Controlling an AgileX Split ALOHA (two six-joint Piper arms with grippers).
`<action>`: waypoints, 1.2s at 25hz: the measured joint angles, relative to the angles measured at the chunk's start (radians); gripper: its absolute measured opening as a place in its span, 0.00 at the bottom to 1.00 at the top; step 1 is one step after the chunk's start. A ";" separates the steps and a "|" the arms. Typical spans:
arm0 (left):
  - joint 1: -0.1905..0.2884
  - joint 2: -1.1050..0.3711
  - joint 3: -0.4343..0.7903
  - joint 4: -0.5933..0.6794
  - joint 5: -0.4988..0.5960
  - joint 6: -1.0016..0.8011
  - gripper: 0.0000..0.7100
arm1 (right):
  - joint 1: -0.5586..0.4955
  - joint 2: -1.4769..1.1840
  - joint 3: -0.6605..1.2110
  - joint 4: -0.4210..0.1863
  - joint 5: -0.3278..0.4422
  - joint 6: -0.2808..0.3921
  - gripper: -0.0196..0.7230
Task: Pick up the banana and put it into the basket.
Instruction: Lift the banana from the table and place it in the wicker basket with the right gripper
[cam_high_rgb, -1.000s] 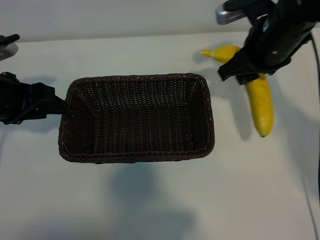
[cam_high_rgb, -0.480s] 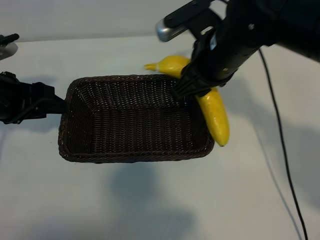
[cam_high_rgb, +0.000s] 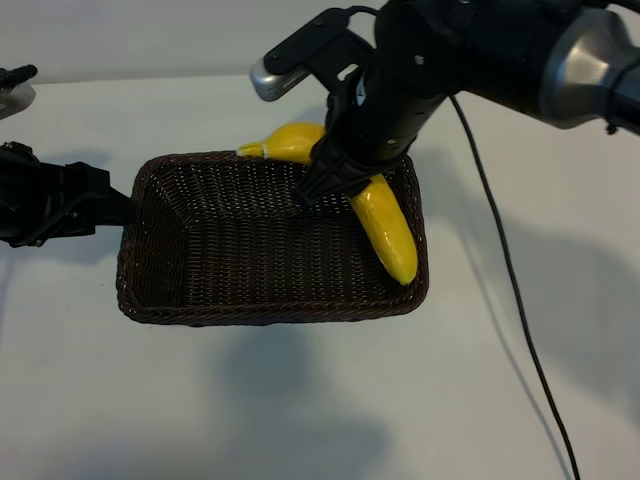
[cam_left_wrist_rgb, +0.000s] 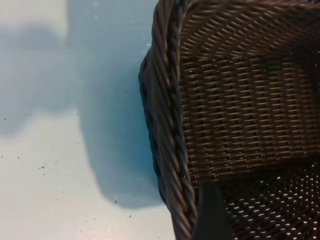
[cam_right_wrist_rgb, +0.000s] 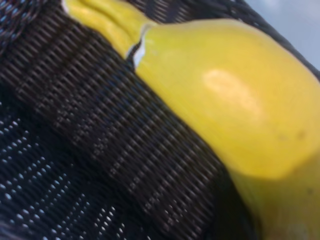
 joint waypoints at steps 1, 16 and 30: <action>0.000 0.000 0.000 -0.001 0.000 0.000 0.77 | 0.000 0.008 -0.008 0.006 0.003 -0.016 0.60; 0.000 0.000 0.000 -0.003 0.000 0.000 0.77 | 0.001 0.028 -0.016 0.136 -0.038 -0.562 0.60; 0.000 0.000 0.000 -0.003 0.002 0.001 0.77 | 0.028 0.076 -0.017 0.307 -0.071 -0.790 0.60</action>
